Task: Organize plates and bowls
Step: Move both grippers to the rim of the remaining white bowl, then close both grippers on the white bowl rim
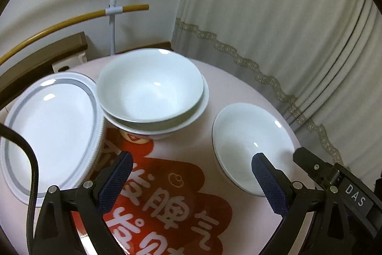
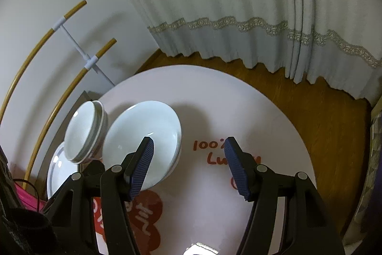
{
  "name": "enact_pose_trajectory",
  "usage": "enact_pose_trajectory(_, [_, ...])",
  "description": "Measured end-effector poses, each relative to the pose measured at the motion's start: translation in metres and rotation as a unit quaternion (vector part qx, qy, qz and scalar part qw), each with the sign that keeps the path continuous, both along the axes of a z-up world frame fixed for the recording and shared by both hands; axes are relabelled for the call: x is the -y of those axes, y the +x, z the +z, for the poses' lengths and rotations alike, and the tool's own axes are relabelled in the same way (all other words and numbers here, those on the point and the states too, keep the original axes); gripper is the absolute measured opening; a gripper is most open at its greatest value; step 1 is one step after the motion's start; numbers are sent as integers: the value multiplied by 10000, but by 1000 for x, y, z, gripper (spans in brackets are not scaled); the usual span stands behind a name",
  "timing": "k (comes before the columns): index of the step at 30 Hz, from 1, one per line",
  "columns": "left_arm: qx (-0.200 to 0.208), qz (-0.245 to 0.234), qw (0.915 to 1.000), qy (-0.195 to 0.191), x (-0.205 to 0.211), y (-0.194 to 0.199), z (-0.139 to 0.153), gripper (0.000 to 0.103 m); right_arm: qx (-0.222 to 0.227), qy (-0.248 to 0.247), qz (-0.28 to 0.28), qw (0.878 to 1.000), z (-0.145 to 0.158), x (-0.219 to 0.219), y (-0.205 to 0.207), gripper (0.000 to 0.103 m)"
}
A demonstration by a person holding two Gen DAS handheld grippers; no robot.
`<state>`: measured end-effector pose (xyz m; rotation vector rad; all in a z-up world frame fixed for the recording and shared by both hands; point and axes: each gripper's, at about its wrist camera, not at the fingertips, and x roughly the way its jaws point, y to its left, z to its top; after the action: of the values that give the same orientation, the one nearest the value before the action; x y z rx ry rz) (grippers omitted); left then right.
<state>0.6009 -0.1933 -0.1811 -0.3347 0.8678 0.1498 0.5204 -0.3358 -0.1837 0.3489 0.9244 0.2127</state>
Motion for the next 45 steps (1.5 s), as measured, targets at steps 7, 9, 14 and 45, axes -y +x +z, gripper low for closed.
enact_pose_trajectory(7, [-261, -111, 9994, -174, -5, 34, -11, 81, -242, 201, 83, 9995, -18, 0, 17, 46])
enact_pose_trajectory(9, [-290, -108, 9993, -207, -10, 45, -13, 76, -300, 244, 86, 9992, -22, -1, 19, 37])
enact_pose_trajectory(14, [-312, -167, 9990, -254, -22, 60, -17, 69, -249, 301, 208, 9990, -22, -4, 18, 20])
enact_pose_trajectory(45, [99, -1164, 9930, -187, -45, 18, -28, 4, -217, 326, 264, 9989, -24, -3, -5, 8])
